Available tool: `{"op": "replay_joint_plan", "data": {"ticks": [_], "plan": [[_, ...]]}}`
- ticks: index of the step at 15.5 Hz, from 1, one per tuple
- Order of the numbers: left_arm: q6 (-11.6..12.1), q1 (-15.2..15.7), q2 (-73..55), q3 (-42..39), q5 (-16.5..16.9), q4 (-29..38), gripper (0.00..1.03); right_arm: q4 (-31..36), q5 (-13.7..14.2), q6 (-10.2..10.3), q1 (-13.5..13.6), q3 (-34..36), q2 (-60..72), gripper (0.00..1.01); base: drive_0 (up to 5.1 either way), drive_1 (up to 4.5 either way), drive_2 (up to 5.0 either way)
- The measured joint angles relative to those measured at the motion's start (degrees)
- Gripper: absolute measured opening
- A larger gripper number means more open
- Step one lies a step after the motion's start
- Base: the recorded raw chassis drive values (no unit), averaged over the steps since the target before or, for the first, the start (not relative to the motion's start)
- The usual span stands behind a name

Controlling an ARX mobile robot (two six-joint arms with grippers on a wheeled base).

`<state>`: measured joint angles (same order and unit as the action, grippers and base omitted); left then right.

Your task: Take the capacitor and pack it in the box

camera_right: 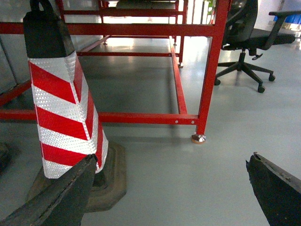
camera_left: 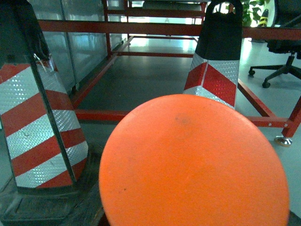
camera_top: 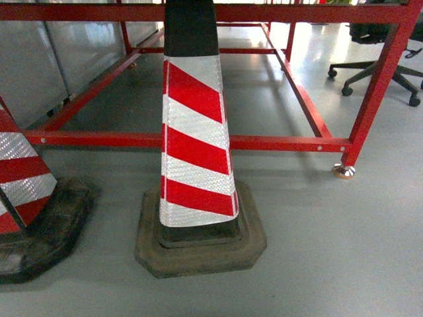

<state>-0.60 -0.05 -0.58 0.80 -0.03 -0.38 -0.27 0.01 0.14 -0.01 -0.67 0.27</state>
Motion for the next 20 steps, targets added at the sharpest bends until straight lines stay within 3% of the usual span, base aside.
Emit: {"op": "replay_joint_plan", "data": {"ticks": [20], "plan": [[0.04,0.00,0.00,-0.02,-0.07,-0.02,0.44,0.00,0.00,0.04,0.00,0.00,0.00,0.98,0.0,0.00,0.0]]}}
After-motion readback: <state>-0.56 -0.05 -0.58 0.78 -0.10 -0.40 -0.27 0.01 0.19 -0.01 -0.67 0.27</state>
